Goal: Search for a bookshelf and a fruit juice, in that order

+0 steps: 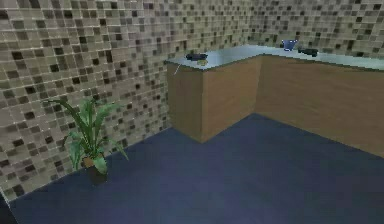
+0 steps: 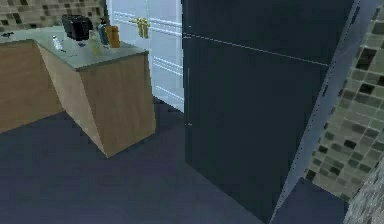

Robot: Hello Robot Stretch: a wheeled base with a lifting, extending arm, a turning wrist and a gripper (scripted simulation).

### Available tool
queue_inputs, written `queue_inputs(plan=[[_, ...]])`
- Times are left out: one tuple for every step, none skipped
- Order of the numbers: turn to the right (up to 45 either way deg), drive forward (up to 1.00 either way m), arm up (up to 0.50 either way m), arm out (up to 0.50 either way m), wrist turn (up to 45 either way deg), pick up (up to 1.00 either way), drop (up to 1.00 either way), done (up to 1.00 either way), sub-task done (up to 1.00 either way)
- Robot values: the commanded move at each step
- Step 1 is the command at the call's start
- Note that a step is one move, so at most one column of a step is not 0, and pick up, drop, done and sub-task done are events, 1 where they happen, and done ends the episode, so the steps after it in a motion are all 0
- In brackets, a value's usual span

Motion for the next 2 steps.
queue_inputs(plan=[[9.0, 0.00, 0.00, 0.00, 0.0, 0.00, 0.00, 0.00, 0.00], [0.0, 0.10, 0.00, 0.00, 0.0, 0.00, 0.00, 0.00, 0.00]])
